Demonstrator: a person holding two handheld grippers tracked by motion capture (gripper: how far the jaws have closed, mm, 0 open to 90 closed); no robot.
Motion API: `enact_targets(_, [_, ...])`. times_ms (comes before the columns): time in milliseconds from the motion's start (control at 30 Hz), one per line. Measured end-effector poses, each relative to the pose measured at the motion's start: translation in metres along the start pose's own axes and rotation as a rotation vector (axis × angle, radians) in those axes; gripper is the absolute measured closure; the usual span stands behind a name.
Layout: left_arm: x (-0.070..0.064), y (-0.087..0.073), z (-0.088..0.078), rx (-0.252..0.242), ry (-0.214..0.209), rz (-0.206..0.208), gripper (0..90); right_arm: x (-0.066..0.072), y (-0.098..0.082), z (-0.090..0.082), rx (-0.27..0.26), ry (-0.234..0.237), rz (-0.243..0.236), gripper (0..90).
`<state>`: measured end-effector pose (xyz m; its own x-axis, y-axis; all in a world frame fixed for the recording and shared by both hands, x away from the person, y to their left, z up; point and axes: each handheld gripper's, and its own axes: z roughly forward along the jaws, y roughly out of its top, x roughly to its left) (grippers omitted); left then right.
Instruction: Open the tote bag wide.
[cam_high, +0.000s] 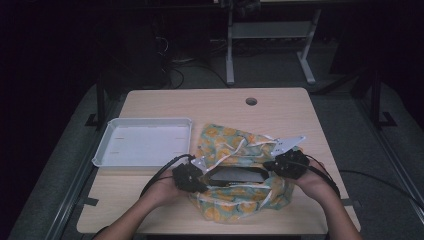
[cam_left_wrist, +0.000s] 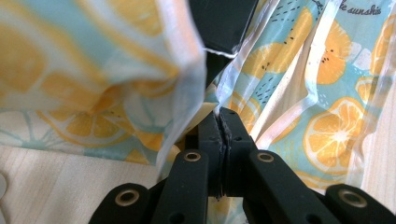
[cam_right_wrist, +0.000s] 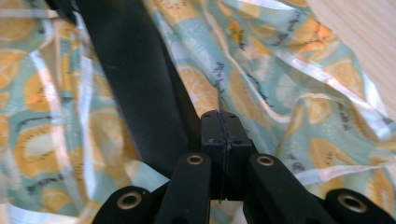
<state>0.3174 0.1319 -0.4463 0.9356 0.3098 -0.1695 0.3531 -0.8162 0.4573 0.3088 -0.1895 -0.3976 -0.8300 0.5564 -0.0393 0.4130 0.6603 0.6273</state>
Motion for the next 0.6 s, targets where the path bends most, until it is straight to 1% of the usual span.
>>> enact_targets(33, [0.000,0.000,0.000,-0.004,0.001,-0.001,88.4,-0.002,-0.001,-0.001,-0.004,-0.013,0.001,89.2])
enact_targets(67, [0.000,0.000,0.000,-0.003,0.001,-0.002,88.4,-0.003,-0.002,-0.001,-0.005,-0.012,0.008,89.2])
enact_targets(133, [0.000,0.000,0.000,-0.004,0.003,-0.002,88.4,-0.006,-0.004,-0.001,-0.001,-0.027,0.017,89.2])
enact_targets(333, [-0.001,0.000,0.001,-0.003,0.001,-0.006,88.4,-0.015,-0.011,-0.002,-0.001,-0.059,0.030,89.2])
enact_targets(467, [-0.001,0.000,0.000,-0.003,0.002,-0.005,88.4,-0.019,-0.014,-0.001,0.016,-0.073,0.043,89.2])
enact_targets(500, [-0.001,0.000,0.000,-0.002,0.000,-0.005,88.4,-0.020,-0.015,0.000,0.021,-0.081,0.039,89.2])
enact_targets(600, [0.000,0.000,0.000,0.000,0.001,-0.001,88.4,-0.023,-0.018,0.003,0.027,-0.085,0.048,89.2])
